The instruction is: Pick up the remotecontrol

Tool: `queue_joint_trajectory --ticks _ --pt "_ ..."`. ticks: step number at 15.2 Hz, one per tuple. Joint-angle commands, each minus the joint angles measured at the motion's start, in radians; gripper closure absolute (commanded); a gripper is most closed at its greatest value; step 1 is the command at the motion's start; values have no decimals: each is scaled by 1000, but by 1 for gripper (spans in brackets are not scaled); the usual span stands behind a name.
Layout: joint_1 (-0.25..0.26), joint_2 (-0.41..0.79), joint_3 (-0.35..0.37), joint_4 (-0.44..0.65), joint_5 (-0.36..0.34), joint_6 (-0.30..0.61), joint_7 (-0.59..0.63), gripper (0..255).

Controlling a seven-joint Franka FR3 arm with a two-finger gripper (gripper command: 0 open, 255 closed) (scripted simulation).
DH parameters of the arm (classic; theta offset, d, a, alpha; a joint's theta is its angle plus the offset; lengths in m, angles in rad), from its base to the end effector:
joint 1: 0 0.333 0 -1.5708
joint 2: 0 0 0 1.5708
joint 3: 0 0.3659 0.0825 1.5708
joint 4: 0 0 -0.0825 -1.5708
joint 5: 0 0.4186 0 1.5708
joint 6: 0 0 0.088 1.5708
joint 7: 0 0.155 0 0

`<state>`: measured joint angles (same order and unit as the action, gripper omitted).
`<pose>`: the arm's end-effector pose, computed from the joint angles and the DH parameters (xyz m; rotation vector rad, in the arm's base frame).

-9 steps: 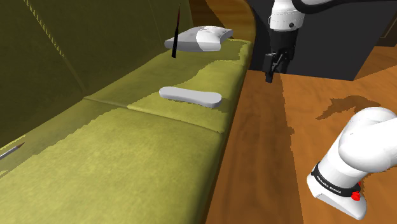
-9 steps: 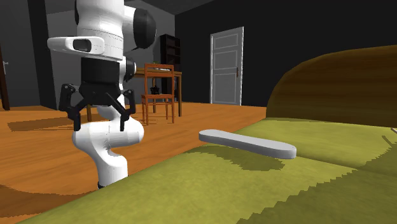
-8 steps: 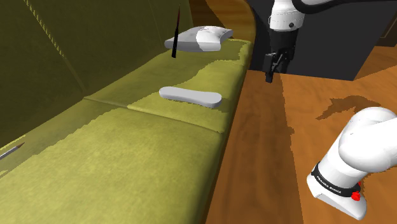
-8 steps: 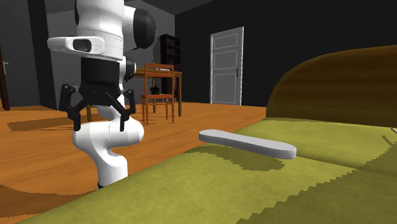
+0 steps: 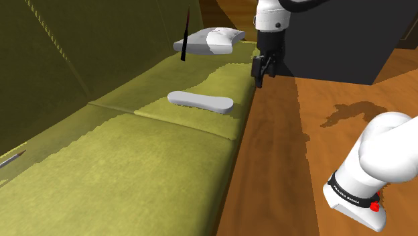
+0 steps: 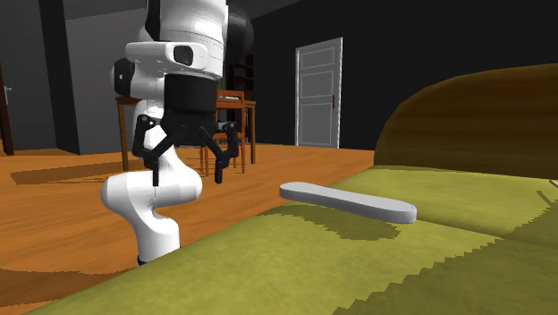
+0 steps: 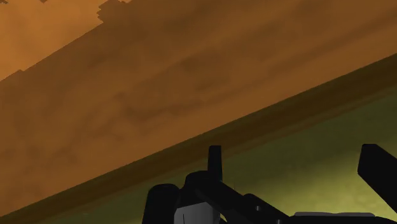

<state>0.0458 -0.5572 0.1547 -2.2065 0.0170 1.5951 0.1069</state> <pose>0.3712 0.0892 0.5740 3.0666 0.1030 -0.0764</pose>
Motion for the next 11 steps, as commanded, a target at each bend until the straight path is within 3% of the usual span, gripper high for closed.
queue_joint_trajectory --ticks 1,11 --pt "17 56 23 44 9 18 -2 0" --pt "95 328 149 315 13 45 9 0"
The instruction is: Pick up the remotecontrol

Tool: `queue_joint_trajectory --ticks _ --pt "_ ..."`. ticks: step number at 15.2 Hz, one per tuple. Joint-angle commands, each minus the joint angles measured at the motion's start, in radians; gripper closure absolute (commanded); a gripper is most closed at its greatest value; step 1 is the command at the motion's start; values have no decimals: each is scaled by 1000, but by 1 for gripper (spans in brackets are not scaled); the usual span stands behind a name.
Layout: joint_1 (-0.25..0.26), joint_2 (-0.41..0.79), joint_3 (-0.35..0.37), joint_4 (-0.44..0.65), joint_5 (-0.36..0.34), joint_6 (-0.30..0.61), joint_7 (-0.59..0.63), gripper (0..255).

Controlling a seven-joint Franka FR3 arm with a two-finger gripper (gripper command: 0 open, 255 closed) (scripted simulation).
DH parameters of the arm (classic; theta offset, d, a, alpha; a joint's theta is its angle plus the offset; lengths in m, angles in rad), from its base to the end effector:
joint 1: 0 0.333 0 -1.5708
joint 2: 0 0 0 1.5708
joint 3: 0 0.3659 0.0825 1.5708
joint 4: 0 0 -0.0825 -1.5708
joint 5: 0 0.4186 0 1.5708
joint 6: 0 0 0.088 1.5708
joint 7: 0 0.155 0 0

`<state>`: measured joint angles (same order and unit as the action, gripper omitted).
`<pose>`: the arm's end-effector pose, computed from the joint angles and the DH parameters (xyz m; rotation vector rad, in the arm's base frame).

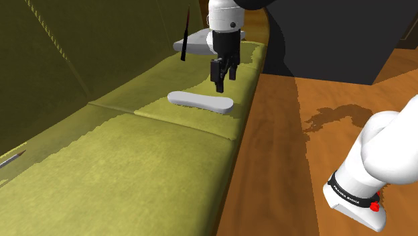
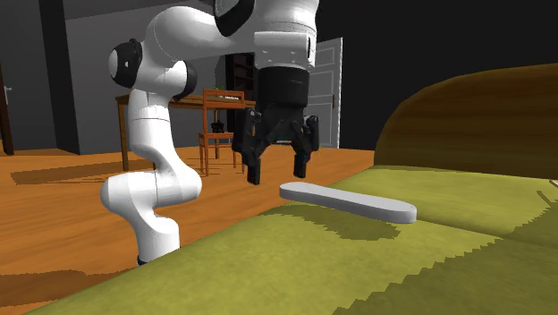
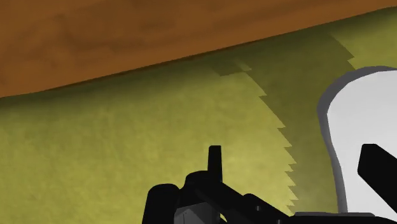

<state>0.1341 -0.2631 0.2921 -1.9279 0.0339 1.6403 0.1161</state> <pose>0.4437 0.2228 0.5872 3.0586 0.4565 -0.0355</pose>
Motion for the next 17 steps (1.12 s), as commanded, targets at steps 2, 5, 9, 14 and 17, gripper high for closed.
queue_joint_trajectory --ticks 2,5,9,14,17 --pt "22 91 38 99 -13 -3 4 0" --pt "50 178 76 200 -33 -11 13 0" --pt "63 211 91 213 -43 11 17 0" --pt "63 203 91 129 -40 87 16 0" --pt "63 202 91 127 -40 88 16 255"
